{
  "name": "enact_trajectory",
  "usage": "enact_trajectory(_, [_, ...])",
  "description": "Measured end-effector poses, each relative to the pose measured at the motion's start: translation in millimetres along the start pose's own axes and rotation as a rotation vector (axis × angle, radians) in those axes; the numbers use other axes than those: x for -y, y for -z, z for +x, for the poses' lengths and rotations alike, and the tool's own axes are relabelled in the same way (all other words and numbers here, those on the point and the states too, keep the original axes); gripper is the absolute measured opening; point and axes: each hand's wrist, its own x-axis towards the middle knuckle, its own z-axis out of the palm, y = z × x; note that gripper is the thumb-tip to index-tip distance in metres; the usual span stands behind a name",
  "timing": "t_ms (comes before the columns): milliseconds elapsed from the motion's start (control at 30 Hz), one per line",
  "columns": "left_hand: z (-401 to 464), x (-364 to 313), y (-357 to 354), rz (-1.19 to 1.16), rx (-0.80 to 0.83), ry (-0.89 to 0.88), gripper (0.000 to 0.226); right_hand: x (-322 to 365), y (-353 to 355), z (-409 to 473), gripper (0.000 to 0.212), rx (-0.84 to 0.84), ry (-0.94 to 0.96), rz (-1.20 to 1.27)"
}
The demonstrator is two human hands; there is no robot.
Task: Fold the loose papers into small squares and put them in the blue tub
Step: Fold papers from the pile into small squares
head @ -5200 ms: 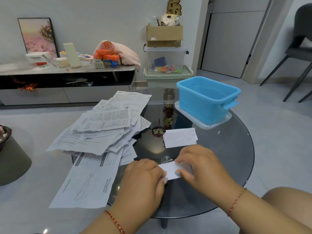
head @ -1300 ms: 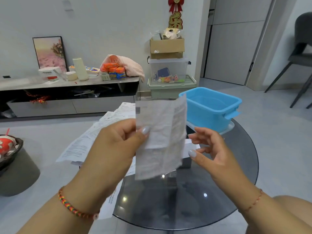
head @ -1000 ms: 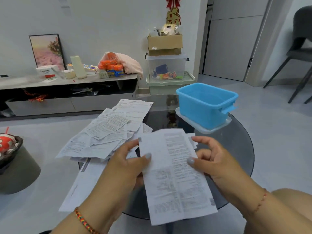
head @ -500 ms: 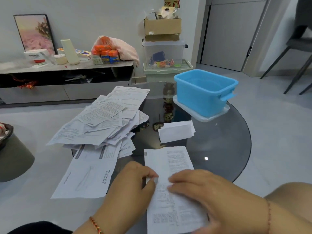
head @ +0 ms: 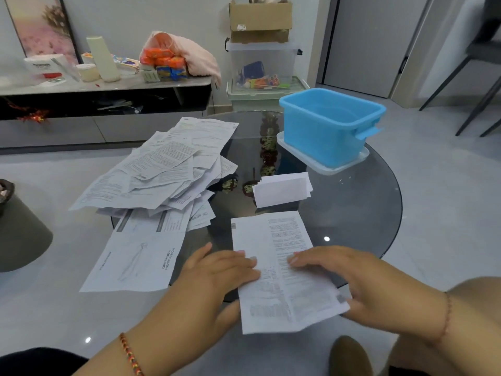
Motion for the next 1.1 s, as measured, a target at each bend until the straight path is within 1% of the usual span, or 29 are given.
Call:
enact_trajectory(33, [2, -2, 0, -0.044, -0.059, 0.022, 0.036, 0, 0, 2, 0.055, -0.059, -0.033, 0.061])
enact_trajectory(100, [5, -8, 0, -0.126, -0.168, 0.122, 0.030, 0, 0, 6, 0.036, -0.154, -0.106, 0.174])
enact_trajectory(200, [10, -21, 0, -0.181, -0.228, 0.304, 0.013, 3, -1, 15, 0.015, -0.252, -0.218, 0.238])
enact_trajectory(267, [13, -27, -1, -0.201, -0.264, 0.345, 0.016, 4, -3, 20, 0.008, -0.319, -0.296, 0.243])
enact_trajectory(333, [15, -28, -4, -0.207, -0.304, 0.390, 0.017, 5, -6, 25, 0.007, -0.364, -0.356, 0.257])
enact_trajectory(400, [16, -28, -8, -0.195, -0.361, 0.432, 0.013, 7, -9, 30, 0.012, -0.388, -0.375, 0.303])
enact_trajectory(467, [18, -28, -8, -0.210, -0.409, 0.468, 0.008, 8, -10, 38, 0.006, -0.420, -0.406, 0.288])
enact_trajectory(533, [21, -29, -8, -0.227, -0.435, 0.512, 0.008, 5, -12, 46, 0.018, -0.471, -0.448, 0.228])
enact_trajectory(600, [23, -30, -8, -0.217, -0.450, 0.548, 0.010, 4, -12, 54, 0.019, -0.486, -0.499, 0.199])
enact_trajectory(733, [28, -34, -7, -0.223, -0.474, 0.608, 0.022, 5, -12, 59, 0.030, -0.438, -0.537, 0.099])
enact_trajectory(800, [29, -34, -7, -0.217, -0.472, 0.616, 0.026, 6, -11, 59, 0.027, -0.418, -0.524, 0.029])
enact_trajectory(867, [29, -33, -7, -0.181, -0.452, 0.616, 0.030, 4, -11, 59, 0.018, -0.417, -0.514, -0.011])
enact_trajectory(967, [29, -29, -9, -0.062, -0.403, 0.607, 0.029, 3, -12, 62, 0.015, -0.381, -0.504, -0.047])
enact_trajectory(1000, [29, -27, -10, 0.000, -0.403, 0.579, 0.029, 4, -11, 63, 0.015, -0.369, -0.501, -0.046])
enact_trajectory(1033, [27, -24, -11, 0.072, -0.419, 0.516, 0.027, 5, -11, 63, 0.016, -0.361, -0.499, -0.046])
enact_trajectory(1100, [25, -24, -17, 0.204, -0.455, 0.304, 0.023, 6, -10, 64, 0.016, -0.351, -0.507, -0.064])
